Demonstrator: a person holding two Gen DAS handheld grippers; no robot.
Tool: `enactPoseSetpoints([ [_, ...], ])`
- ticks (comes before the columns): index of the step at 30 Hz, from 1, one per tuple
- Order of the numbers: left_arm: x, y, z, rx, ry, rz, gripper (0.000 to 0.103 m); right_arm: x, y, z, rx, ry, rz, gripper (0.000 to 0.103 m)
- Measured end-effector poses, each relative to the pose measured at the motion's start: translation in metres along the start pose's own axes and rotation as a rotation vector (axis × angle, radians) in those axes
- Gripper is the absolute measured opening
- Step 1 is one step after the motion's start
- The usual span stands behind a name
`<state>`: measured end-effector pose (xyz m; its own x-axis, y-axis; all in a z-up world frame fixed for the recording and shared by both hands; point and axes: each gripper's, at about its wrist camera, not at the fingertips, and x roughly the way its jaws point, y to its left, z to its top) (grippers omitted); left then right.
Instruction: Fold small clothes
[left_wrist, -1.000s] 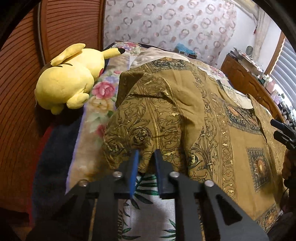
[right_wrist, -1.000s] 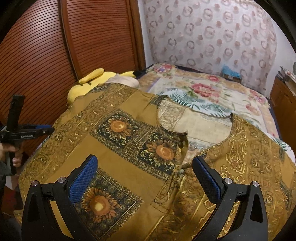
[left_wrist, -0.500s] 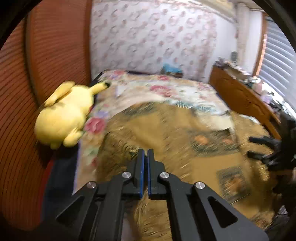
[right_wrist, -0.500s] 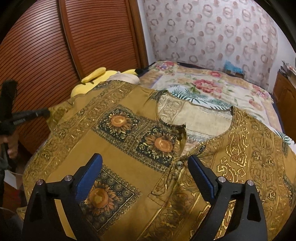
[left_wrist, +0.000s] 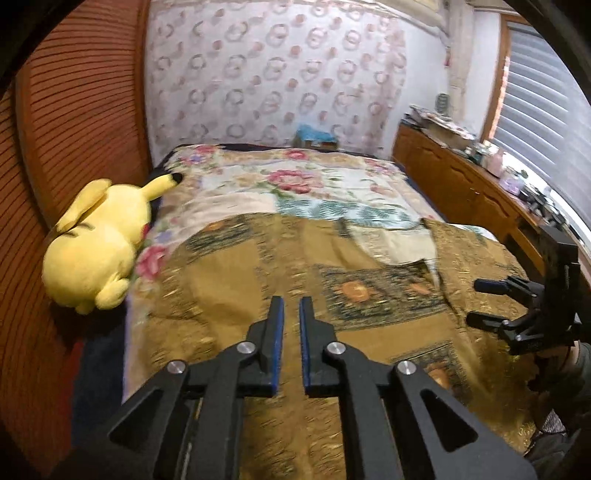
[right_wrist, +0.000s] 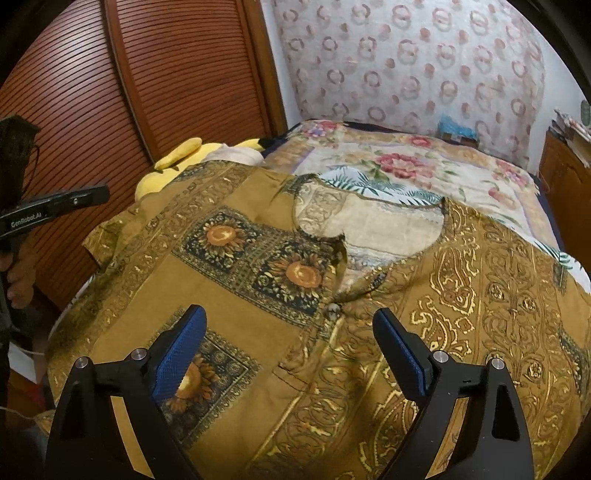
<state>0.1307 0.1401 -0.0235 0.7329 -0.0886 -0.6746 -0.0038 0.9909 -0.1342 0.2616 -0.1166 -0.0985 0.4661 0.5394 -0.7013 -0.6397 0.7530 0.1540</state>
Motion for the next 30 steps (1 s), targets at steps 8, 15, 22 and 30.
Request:
enactPoseSetpoints([
  [8, -0.012, 0.055, -0.037, -0.075, 0.055, 0.121, 0.038, 0.014, 0.009, 0.002, -0.024, 0.017, 0.021, 0.093],
  [15, 0.017, 0.071, -0.060, -0.135, 0.119, 0.130, 0.042, 0.025, 0.018, 0.003, -0.046, 0.035, 0.032, 0.093],
  [22, 0.024, 0.068, -0.050, -0.126, 0.073, 0.103, 0.001, 0.021, 0.012, 0.001, -0.033, 0.033, 0.014, 0.093],
  [30, 0.002, 0.017, -0.005, -0.007, -0.033, 0.027, 0.000, 0.015, 0.001, -0.004, -0.007, 0.026, 0.006, 0.092],
])
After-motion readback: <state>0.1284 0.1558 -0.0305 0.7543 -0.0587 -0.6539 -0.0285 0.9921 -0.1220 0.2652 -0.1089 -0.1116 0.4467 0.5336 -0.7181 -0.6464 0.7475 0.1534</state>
